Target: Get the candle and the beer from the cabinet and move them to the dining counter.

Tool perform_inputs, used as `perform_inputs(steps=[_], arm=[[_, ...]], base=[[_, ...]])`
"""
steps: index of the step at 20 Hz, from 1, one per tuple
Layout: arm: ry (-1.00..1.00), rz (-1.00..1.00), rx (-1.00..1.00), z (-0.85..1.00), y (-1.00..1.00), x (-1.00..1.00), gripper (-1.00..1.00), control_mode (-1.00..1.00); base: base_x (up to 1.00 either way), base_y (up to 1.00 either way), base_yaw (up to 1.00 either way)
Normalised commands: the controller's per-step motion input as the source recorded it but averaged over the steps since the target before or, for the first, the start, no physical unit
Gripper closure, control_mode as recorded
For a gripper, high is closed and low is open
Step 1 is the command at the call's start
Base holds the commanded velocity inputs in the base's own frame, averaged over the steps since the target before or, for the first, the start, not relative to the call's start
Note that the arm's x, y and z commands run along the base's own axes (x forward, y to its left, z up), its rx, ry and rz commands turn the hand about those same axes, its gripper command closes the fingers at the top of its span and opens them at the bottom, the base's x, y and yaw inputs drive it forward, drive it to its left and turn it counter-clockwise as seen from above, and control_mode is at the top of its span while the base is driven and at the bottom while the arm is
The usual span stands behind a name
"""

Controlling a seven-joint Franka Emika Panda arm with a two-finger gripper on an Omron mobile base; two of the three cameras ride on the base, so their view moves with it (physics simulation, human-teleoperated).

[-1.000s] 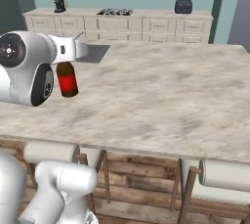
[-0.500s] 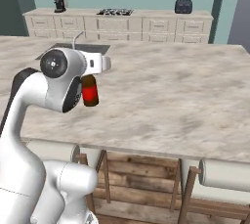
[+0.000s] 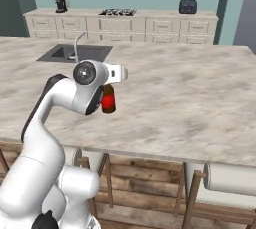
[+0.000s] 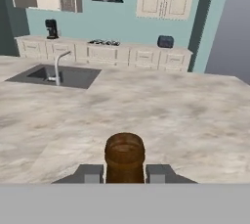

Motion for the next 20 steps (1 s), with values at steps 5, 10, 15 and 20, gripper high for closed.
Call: perform_inputs(steps=[5, 10, 15, 20], arm=[[0.07, 0.00, 0.00, -0.32, -0.33, 0.76, 1.00, -1.00], [0.13, 0.00, 0.00, -0.20, -0.31, 0.72, 1.00, -1.00], [0.06, 0.00, 0.00, -0.37, -0.17, 0.56, 1.00, -1.00], [-0.15, 0.00, 0.00, -0.55, 0.00, 0.31, 1.00, -1.00]], base=[[0.00, 0.00, 0.00], [0.00, 0.00, 0.00], [0.00, 0.00, 0.00], [0.00, 0.00, 0.00]])
